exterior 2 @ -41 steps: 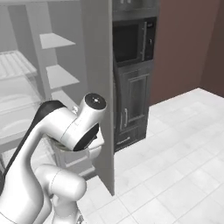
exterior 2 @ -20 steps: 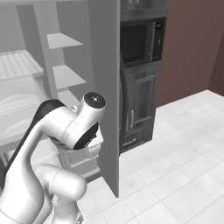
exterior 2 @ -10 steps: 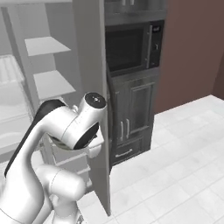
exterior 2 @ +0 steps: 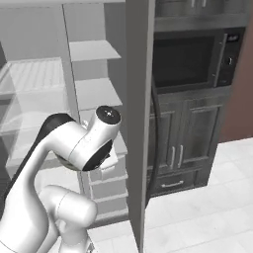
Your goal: Place one of the steaks on the plate and the other in the bowl. Then place the bowl in the fridge.
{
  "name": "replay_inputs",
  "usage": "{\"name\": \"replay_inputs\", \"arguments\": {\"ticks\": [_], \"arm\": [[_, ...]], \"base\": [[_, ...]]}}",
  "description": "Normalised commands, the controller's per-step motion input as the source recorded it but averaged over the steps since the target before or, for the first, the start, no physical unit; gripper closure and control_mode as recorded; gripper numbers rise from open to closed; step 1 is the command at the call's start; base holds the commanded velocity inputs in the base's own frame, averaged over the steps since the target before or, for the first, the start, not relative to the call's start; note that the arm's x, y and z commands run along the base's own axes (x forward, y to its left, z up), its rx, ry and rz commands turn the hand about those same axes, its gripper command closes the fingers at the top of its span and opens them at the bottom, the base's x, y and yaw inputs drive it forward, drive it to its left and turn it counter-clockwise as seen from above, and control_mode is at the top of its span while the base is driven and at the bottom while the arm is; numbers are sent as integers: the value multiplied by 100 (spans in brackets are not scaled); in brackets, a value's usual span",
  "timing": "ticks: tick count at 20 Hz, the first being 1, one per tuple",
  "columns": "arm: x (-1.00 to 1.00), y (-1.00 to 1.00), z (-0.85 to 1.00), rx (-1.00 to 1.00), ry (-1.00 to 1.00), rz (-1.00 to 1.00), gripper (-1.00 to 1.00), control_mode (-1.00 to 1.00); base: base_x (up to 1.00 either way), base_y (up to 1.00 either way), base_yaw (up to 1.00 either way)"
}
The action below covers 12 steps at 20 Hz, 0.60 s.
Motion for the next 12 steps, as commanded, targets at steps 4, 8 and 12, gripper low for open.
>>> {"name": "replay_inputs", "arguments": {"ticks": [4,8,12], "arm": [[0,0,0,0,0,0,100,100],[0,0,0,0,0,0,100,100],[0,0,0,0,0,0,100,100]], "base": [[-13,-15,48],[-3,-35,50],[0,-32,56]]}}
